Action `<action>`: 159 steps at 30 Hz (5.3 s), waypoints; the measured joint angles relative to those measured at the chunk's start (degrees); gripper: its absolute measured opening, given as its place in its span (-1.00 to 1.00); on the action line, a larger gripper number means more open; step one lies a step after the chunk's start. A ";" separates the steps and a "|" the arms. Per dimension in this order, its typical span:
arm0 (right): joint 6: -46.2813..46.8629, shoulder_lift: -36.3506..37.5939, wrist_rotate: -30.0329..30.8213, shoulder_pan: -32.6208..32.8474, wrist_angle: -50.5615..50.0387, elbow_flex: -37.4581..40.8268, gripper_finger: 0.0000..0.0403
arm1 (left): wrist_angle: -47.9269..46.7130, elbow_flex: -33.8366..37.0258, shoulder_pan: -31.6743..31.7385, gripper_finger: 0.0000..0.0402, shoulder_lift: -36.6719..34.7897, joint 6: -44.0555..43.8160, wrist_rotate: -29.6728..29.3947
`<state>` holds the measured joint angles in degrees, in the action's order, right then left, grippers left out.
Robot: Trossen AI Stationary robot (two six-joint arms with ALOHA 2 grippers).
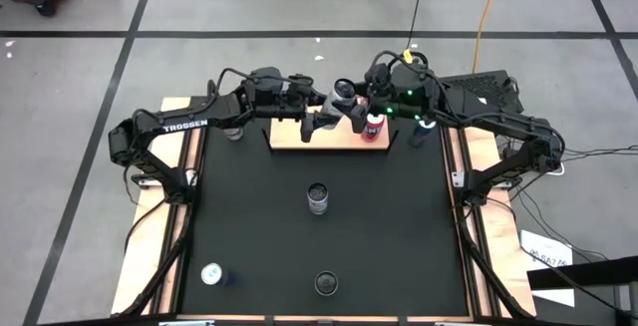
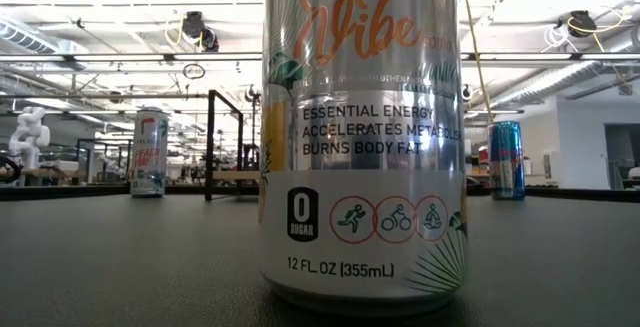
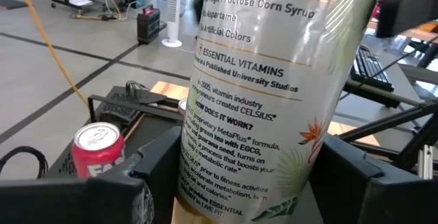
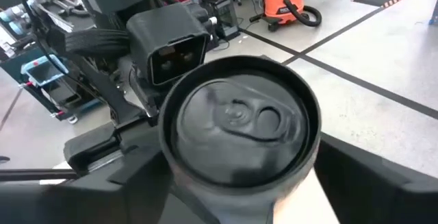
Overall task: Place canned beverage on shelf
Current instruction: Put the right white yellow soda can on the shelf, then put the white yellow soda can on the shelf aligned with the other white yellow soda can
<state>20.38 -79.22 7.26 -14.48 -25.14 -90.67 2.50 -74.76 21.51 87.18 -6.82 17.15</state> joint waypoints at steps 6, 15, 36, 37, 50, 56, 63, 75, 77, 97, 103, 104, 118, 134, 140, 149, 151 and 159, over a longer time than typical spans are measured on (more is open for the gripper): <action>-1.38 -0.14 -0.54 -1.03 0.13 0.00 0.13 | -1.61 -0.11 0.74 0.23 0.00 -0.32 0.31; -7.43 -5.58 0.83 -3.64 -1.25 0.07 0.15 | -14.59 -0.22 3.27 0.63 -1.85 2.64 -5.93; -20.12 -15.44 -4.39 -16.13 18.43 15.08 0.21 | -35.71 -0.79 6.39 0.84 -9.90 3.34 -17.28; -20.90 -15.77 -4.39 -16.30 19.16 15.08 0.21 | -35.58 -0.77 6.58 0.84 -9.90 3.92 -17.46; -19.85 -20.04 -5.87 -19.53 19.87 15.06 0.21 | -35.70 -0.76 7.90 0.84 -9.88 4.17 -17.49; -19.58 -20.02 -6.05 -19.67 19.08 15.04 0.26 | -36.04 -0.74 8.13 0.84 -9.88 4.20 -17.49; -18.29 -19.28 -6.06 -19.67 17.95 15.04 0.51 | -36.06 -0.72 8.95 0.84 -9.86 4.17 -17.57; -19.77 -13.78 -4.44 -19.67 17.30 15.04 0.63 | -41.68 -0.70 9.19 0.85 -12.49 2.70 -22.55; -20.00 -12.18 -4.26 -19.70 17.20 15.04 0.63 | -43.08 -0.70 9.21 0.85 -14.05 2.66 -23.83; -13.78 2.52 -4.02 -6.26 11.86 14.23 0.56 | -40.24 -0.70 -0.44 0.61 -23.13 -1.68 -18.35; -5.47 2.35 -4.31 3.03 6.96 14.23 0.56 | -40.47 -0.70 -5.61 0.49 -23.10 -1.74 -18.27; -4.23 2.34 -4.29 4.75 7.00 14.23 0.56 | -40.53 -0.70 -6.49 0.47 -23.07 -1.73 -18.25; 9.00 -2.23 6.51 28.89 6.62 14.23 0.56 | -40.23 -0.70 -21.81 0.39 -20.76 -4.98 -18.23; 13.99 -8.66 10.75 42.89 12.32 14.25 0.56 | -33.30 -0.70 -40.28 0.39 -10.33 -13.45 -29.49; 7.22 -9.79 8.92 46.13 14.59 14.25 0.66 | -25.87 -0.70 -42.88 0.39 -6.16 -17.00 -29.80; -1.40 -17.30 8.94 50.66 25.05 14.25 0.86 | -21.47 -0.69 -44.77 0.39 -1.57 -26.80 -30.08; -1.92 -19.31 9.20 50.70 27.35 14.25 0.89 | -21.55 -0.70 -45.87 0.39 -1.44 -28.79 -30.54; 3.62 -24.07 10.65 49.55 26.45 14.25 0.90 | -21.63 -0.70 -50.17 0.39 -1.69 -31.66 -33.44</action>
<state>24.00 -103.29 17.91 35.07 1.31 -76.42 -19.14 -75.46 -28.67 85.48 -38.48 -16.29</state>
